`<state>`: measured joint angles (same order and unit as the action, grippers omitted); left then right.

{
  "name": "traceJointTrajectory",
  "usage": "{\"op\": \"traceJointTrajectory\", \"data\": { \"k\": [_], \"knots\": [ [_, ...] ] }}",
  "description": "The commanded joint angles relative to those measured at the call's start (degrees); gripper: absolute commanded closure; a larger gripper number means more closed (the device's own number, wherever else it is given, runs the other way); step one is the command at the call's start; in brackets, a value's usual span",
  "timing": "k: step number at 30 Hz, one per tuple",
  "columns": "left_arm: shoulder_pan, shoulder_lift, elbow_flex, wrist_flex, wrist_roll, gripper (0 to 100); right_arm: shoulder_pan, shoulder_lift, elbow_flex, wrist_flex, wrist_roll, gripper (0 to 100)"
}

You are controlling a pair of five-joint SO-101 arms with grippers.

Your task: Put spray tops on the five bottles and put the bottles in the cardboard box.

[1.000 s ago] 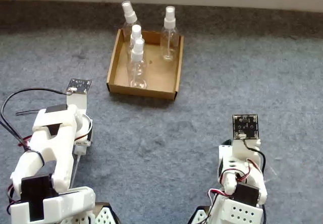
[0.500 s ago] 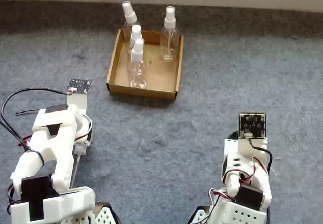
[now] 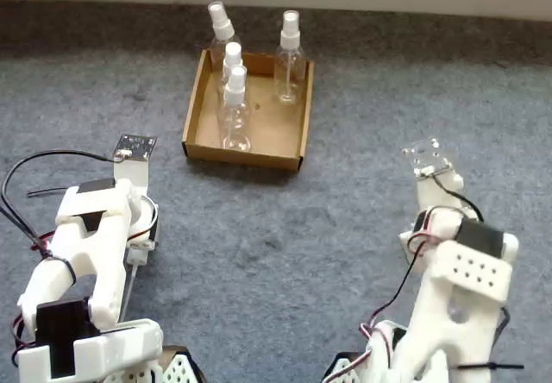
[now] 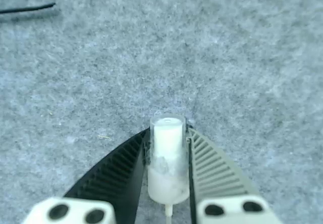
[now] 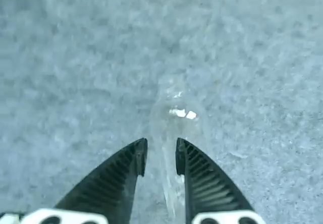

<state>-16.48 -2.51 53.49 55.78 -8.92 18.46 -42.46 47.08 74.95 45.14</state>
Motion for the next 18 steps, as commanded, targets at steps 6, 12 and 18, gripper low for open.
{"op": "traceJointTrajectory", "data": {
  "k": [6,12,18],
  "knots": [
    [-0.2,1.4,5.3,3.1,-0.2,98,5.3,19.6,-19.6,6.8,5.5,80.0],
    [-0.2,1.4,5.3,3.1,-0.2,98,2.9,20.1,-16.1,9.3,10.6,75.3],
    [-0.2,1.4,5.3,3.1,-0.2,98,0.8,20.4,-9.8,3.3,10.7,68.8]
  ]
}}
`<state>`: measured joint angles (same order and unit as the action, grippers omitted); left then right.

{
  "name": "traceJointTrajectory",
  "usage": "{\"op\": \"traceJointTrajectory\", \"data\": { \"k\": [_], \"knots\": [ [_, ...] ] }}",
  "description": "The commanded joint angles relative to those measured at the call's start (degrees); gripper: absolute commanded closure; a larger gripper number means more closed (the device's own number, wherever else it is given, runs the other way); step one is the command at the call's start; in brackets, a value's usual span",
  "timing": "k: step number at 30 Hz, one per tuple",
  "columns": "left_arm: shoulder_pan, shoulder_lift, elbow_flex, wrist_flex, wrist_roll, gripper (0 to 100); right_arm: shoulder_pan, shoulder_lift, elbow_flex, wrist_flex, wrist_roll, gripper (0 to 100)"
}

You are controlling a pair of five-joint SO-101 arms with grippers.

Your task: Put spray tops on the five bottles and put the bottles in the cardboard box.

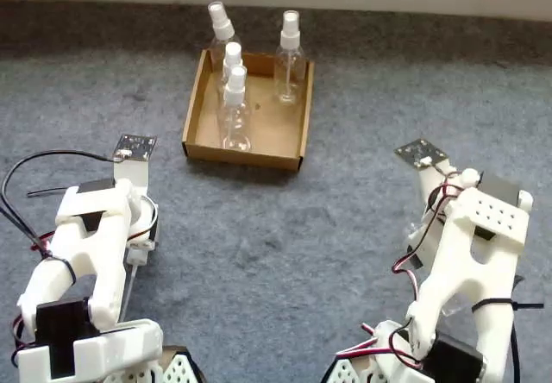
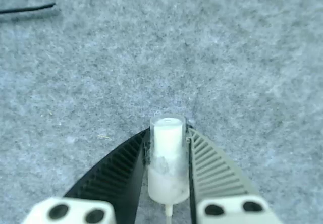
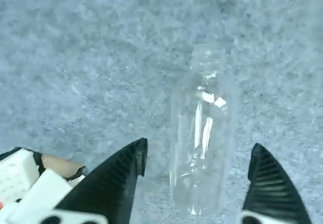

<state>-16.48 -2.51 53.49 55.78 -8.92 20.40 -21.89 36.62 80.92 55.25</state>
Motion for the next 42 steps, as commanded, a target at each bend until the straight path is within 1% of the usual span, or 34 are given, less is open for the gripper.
{"op": "traceJointTrajectory", "data": {
  "k": [1,9,14,21,24,26,28,31,35,37,39,42],
  "knots": [
    [-0.2,1.4,5.3,3.1,-0.2,98,-1.5,-0.2,1.3,-3.7,0.6,68.3],
    [-0.2,1.4,5.3,3.1,-0.2,98,-1.9,-0.1,7.7,-11.4,0.8,68.3],
    [-0.2,1.4,5.3,3.1,-0.2,98,-1.9,-0.1,10.1,-13.1,1.1,69.0],
    [-0.2,1.4,5.3,3.1,-0.2,98,-1.9,-0.1,10.9,-13.1,0.9,85.0],
    [-0.2,1.4,5.3,3.1,-0.2,98,-1.5,-0.1,10.9,-13.1,0.6,88.7],
    [-0.2,1.4,5.3,3.1,-0.2,98,-1.3,-0.1,10.9,-13.1,0.4,89.4],
    [-0.2,1.4,5.3,3.1,-0.2,98,-0.5,-0.1,10.9,-14.0,-2.1,89.5],
    [-0.2,1.4,5.3,3.1,-0.2,98,0.5,0.0,10.9,-19.2,-6.2,89.6],
    [-0.1,1.4,5.3,3.1,-0.2,98,-0.2,0.8,10.9,-19.9,-6.8,89.6],
    [-0.1,1.4,5.3,3.1,-0.2,98,-0.3,3.5,10.5,-20.3,-7.3,89.5],
    [-0.1,1.4,5.3,3.1,-0.2,98,0.0,7.6,10.3,-20.3,-9.6,89.5],
    [-0.1,1.4,5.3,3.1,-0.2,98,0.0,13.8,4.4,-20.7,-13.5,89.3]
  ]
}}
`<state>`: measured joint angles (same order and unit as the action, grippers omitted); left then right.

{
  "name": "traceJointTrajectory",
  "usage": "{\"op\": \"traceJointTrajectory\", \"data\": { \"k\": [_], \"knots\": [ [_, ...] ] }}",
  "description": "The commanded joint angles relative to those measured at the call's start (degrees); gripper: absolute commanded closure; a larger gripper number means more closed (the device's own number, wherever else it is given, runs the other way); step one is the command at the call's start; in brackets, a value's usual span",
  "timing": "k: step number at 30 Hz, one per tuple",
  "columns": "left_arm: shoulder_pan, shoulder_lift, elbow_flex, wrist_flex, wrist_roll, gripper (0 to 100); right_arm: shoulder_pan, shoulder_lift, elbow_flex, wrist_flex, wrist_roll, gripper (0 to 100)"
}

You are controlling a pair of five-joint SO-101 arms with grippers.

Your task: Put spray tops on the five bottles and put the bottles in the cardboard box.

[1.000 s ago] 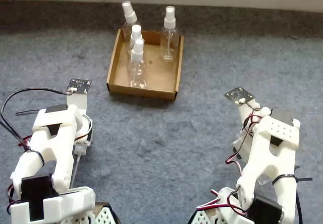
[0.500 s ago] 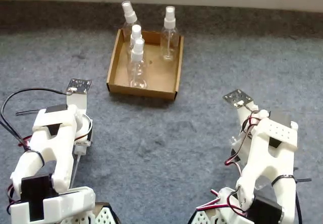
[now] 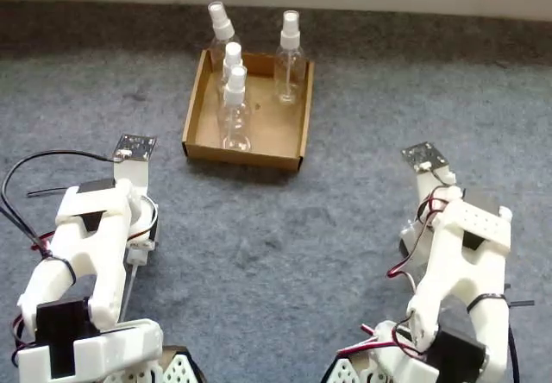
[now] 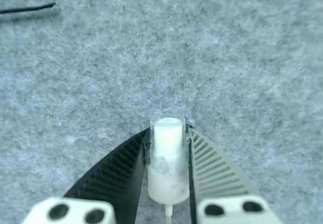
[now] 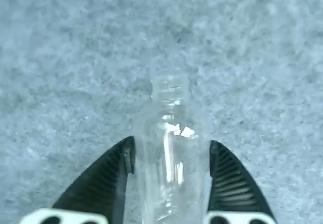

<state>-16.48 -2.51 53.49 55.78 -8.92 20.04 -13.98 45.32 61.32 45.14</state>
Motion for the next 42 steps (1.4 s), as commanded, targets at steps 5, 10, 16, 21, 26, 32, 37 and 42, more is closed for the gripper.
{"op": "traceJointTrajectory", "data": {
  "k": [5,10,16,21,26,32,37,42],
  "knots": [
    [-0.2,1.4,5.3,3.1,-0.2,98,0.5,14.1,-14.8,-1.0,-8.5,89.2],
    [-0.2,1.4,5.3,3.1,-0.2,98,0.3,15.3,-17.2,2.5,-8.6,82.3],
    [-0.2,1.4,5.3,3.1,-0.2,98,0.0,15.6,-16.9,3.0,-8.4,75.2],
    [-0.2,1.4,5.3,3.1,-0.2,98,-0.7,15.6,-16.9,2.9,-8.4,77.2],
    [-0.2,1.4,5.3,3.1,-0.2,98,-0.4,15.4,-17.2,3.4,-8.4,89.3],
    [-0.1,1.4,5.3,3.1,-0.2,98,-0.6,15.2,-17.4,3.5,-8.7,90.3],
    [0.0,1.4,5.3,3.1,-0.4,98,-0.7,15.2,-17.4,3.5,-8.8,90.3],
    [0.0,1.4,5.3,3.1,-0.4,98,-0.9,15.2,-17.4,3.4,-8.5,90.3]
  ]
}}
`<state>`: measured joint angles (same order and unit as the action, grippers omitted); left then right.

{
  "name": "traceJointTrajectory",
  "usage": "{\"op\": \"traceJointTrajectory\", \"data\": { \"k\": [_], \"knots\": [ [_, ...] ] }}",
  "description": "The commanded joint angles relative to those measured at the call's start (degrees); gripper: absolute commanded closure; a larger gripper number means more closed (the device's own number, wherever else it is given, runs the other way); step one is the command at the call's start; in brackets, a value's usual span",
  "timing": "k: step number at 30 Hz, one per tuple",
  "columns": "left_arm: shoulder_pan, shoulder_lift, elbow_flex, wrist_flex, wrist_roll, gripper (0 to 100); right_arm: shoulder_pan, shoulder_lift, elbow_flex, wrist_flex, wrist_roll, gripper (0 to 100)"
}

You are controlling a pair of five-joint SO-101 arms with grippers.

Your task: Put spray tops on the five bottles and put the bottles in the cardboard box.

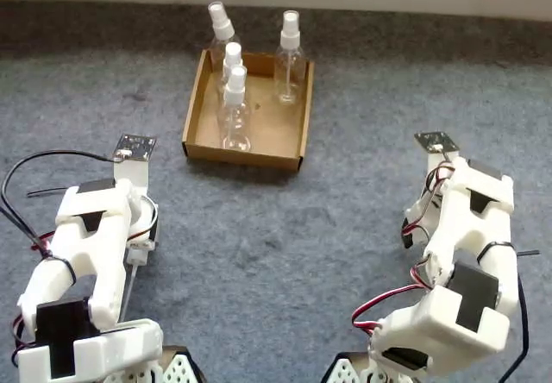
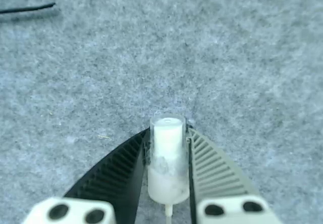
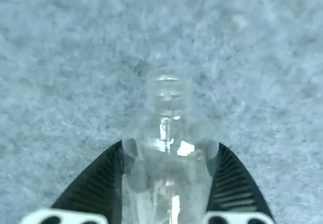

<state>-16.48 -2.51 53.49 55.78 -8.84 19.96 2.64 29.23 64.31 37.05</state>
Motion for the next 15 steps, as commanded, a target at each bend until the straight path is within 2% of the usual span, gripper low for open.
{"op": "traceJointTrajectory", "data": {
  "k": [1,15],
  "knots": [
    [0.0,1.4,5.3,3.1,-0.4,98,-0.8,-1.5,-1.3,0.4,-0.4,90.3],
    [0.0,1.4,5.3,3.1,-0.4,98,-0.3,-1.4,-1.2,0.0,0.0,90.3]
  ]
}}
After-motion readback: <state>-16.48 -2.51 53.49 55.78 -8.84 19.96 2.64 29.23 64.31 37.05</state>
